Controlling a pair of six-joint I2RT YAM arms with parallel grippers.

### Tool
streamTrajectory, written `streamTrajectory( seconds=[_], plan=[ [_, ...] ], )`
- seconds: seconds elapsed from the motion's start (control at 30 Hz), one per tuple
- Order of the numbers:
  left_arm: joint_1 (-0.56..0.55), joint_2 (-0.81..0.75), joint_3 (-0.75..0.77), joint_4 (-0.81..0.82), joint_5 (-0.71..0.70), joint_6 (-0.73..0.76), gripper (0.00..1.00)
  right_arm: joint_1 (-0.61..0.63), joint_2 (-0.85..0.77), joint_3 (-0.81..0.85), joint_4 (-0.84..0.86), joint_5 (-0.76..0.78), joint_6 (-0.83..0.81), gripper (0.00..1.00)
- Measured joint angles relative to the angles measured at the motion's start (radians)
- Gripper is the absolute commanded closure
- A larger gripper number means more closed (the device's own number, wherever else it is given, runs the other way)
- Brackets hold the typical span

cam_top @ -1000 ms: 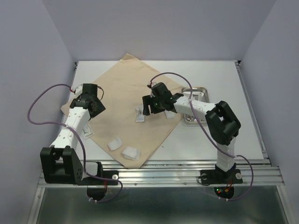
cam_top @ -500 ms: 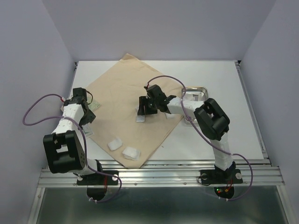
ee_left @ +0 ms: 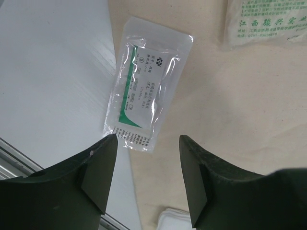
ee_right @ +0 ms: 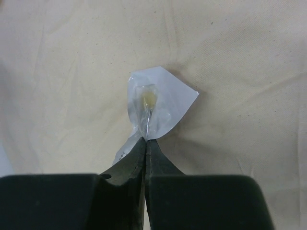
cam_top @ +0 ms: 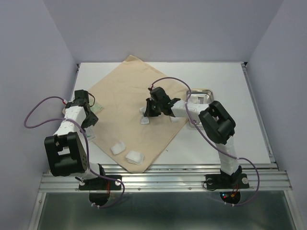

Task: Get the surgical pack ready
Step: Pick up the medical item from the surgical kit, then place the medical item in the container.

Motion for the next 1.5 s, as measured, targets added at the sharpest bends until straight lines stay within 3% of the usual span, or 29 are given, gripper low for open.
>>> streamTrajectory(
  seconds=[0.27,0.4,0.53,0.73,1.13,1.33,1.37,1.47,1.5],
  plan=[
    [0.000,-0.028,0.000,0.013,0.024,0.010,0.35,-0.046,-0.207,-0.064,-0.004,0.041,-0.031,0.99],
    [0.000,-0.052,0.000,0.020,0.043,0.018,0.35,-0.200,-0.380,-0.160,0.013,0.023,-0.071,0.99],
    [0.000,-0.072,0.000,0.028,0.053,0.018,0.35,-0.438,-0.491,-0.256,0.010,0.017,-0.122,0.99],
    [0.000,-0.088,0.000,0.050,0.063,0.018,0.35,-0.603,-0.505,-0.341,-0.076,0.008,-0.186,0.97],
    [0.000,-0.088,0.000,0.063,0.084,0.018,0.35,-0.612,-0.440,-0.339,-0.169,0.044,-0.294,0.96],
    [0.000,-0.088,0.000,0.065,0.087,0.021,0.35,-0.624,-0.341,-0.271,-0.182,0.079,-0.354,0.89],
    [0.000,-0.088,0.000,0.065,0.087,0.021,0.35,-0.629,-0.320,-0.258,-0.181,0.078,-0.360,0.80],
    [0.000,-0.088,0.000,0.065,0.088,0.021,0.35,-0.635,-0.285,-0.241,-0.183,0.071,-0.367,0.36],
    [0.000,-0.088,0.000,0.065,0.088,0.021,0.35,-0.635,-0.278,-0.238,-0.183,0.071,-0.372,0.33]
  ],
)
